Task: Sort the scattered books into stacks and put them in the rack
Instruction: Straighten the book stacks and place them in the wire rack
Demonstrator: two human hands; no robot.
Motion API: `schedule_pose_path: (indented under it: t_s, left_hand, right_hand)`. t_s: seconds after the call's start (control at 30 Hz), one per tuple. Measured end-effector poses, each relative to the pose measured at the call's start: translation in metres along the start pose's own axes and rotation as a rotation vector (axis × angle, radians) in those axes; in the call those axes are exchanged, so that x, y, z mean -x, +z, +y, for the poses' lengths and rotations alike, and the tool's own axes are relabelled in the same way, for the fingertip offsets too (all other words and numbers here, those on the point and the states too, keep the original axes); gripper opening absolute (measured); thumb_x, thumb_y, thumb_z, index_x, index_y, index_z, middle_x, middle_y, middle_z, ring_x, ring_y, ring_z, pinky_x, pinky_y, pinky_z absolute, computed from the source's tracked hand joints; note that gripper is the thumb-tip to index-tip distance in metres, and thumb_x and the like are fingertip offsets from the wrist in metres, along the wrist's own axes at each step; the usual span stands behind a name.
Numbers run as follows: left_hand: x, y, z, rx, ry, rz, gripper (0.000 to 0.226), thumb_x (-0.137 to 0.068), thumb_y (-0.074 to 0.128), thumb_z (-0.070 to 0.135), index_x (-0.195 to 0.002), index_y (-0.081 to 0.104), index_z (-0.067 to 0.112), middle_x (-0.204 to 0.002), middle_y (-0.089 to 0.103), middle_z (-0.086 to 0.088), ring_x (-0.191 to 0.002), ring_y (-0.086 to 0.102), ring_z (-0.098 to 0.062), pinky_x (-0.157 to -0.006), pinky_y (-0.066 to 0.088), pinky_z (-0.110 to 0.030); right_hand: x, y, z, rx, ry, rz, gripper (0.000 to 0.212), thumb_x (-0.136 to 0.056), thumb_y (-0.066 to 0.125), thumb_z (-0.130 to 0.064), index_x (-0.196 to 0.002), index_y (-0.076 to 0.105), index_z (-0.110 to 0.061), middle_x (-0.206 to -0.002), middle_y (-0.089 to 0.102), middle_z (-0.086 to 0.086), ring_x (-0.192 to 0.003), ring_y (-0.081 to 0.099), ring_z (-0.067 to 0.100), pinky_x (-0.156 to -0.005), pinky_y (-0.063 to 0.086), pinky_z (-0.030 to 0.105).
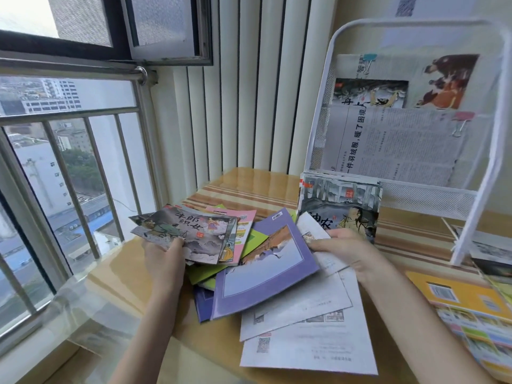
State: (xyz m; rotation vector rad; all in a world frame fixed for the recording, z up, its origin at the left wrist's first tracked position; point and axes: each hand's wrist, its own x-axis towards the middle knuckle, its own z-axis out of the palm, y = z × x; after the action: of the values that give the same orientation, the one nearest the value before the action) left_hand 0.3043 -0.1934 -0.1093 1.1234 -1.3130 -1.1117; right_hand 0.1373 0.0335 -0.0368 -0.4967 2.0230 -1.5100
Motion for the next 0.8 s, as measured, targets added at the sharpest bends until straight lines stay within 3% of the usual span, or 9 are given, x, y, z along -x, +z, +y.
schedule_pose_path:
  t_s: [0.1, 0.27, 0.37, 0.43, 0.5, 0.57, 0.63, 0.73, 0.8]
  left_hand:
    - [0.009, 0.000, 0.004, 0.021, 0.018, 0.008, 0.021, -0.086, 0.061, 0.008, -0.101, 0.045, 0.007, -0.085, 0.051, -0.006, -0.078, 0.048, -0.022, -0.079, 0.038, -0.035]
    - [0.022, -0.004, 0.007, 0.216, 0.036, -0.022, 0.027, -0.082, 0.062, 0.014, -0.091, 0.038, 0.011, -0.073, 0.043, -0.008, -0.066, 0.040, -0.018, -0.060, 0.035, -0.036]
    - [0.026, -0.003, 0.013, 0.361, -0.007, -0.068, 0.033, -0.071, 0.065, 0.023, -0.092, 0.042, 0.013, -0.078, 0.048, -0.008, -0.073, 0.046, -0.019, -0.066, 0.040, -0.039]
    - [0.032, 0.001, 0.023, 0.454, -0.057, -0.093, 0.028, -0.076, 0.064, 0.012, -0.099, 0.050, 0.007, -0.083, 0.057, -0.008, -0.078, 0.055, -0.020, -0.069, 0.045, -0.037]
    - [0.043, 0.009, 0.033, 0.542, -0.122, -0.140, 0.026, -0.079, 0.061, 0.002, -0.103, 0.053, 0.008, -0.086, 0.061, -0.009, -0.075, 0.060, -0.022, -0.062, 0.050, -0.029]
    - [0.060, 0.017, 0.043, 0.598, -0.197, -0.217, 0.026, -0.082, 0.060, -0.002, -0.103, 0.051, 0.010, -0.083, 0.060, -0.007, -0.062, 0.062, -0.013, -0.047, 0.050, -0.018]
    - [0.078, 0.026, 0.048, 0.578, -0.257, -0.307, 0.020, -0.085, 0.058, -0.003, -0.098, 0.050, 0.010, -0.079, 0.055, -0.005, -0.052, 0.060, -0.005, -0.042, 0.047, -0.018]
    - [0.107, 0.040, 0.042, 0.531, -0.271, -0.450, 0.024, -0.077, 0.067, 0.007, -0.093, 0.050, 0.009, -0.086, 0.056, -0.014, -0.067, 0.059, -0.017, -0.053, 0.045, -0.028]
    - [0.124, 0.049, 0.034, 0.522, -0.259, -0.509, 0.044, -0.068, 0.069, 0.012, -0.107, 0.051, 0.002, -0.095, 0.061, -0.022, -0.076, 0.061, -0.025, -0.057, 0.046, -0.032]
  right_hand:
    - [0.013, -0.017, -0.007, 0.083, -0.081, 0.014, 0.009, -0.078, 0.070, 0.001, -0.074, 0.067, -0.006, -0.046, 0.063, 0.000, -0.036, 0.056, 0.008, -0.038, 0.040, 0.013]
    - [0.035, -0.057, -0.020, 0.096, -0.130, 0.025, 0.013, -0.077, 0.072, -0.004, -0.089, 0.069, -0.004, -0.064, 0.070, 0.007, -0.048, 0.063, 0.014, -0.044, 0.048, 0.020]
    - [0.045, -0.086, -0.021, 0.093, -0.118, 0.008, 0.023, -0.078, 0.071, -0.004, -0.100, 0.067, -0.003, -0.070, 0.072, 0.008, -0.053, 0.065, 0.016, -0.047, 0.050, 0.022]
    - [0.050, -0.103, -0.023, 0.063, -0.127, 0.024, 0.032, -0.076, 0.071, -0.004, -0.108, 0.065, 0.000, -0.073, 0.072, 0.010, -0.055, 0.066, 0.018, -0.047, 0.051, 0.023]
    - [0.059, -0.118, -0.029, -0.003, -0.164, 0.063, 0.051, -0.062, 0.080, -0.012, -0.108, 0.064, 0.001, -0.072, 0.072, 0.011, -0.055, 0.067, 0.019, -0.045, 0.051, 0.025]
    - [0.068, -0.129, -0.034, -0.088, -0.241, 0.084, 0.082, -0.028, 0.094, -0.032, -0.098, 0.066, -0.002, -0.066, 0.071, 0.009, -0.053, 0.067, 0.020, -0.043, 0.051, 0.026]
    - [0.076, -0.137, -0.039, -0.156, -0.337, 0.142, 0.093, -0.005, 0.092, -0.047, -0.086, 0.068, -0.009, -0.062, 0.070, 0.006, -0.052, 0.067, 0.018, -0.044, 0.052, 0.026]
    - [0.090, -0.136, -0.045, -0.143, -0.570, 0.316, 0.063, -0.018, 0.087, -0.059, -0.069, 0.074, -0.025, -0.060, 0.070, -0.007, -0.055, 0.064, 0.010, -0.050, 0.052, 0.021]
    - [0.095, -0.116, -0.042, 0.073, -0.720, 0.454, 0.020, -0.056, 0.085, -0.043, -0.066, 0.073, -0.030, -0.055, 0.063, -0.012, -0.057, 0.054, 0.007, -0.051, 0.042, 0.024]
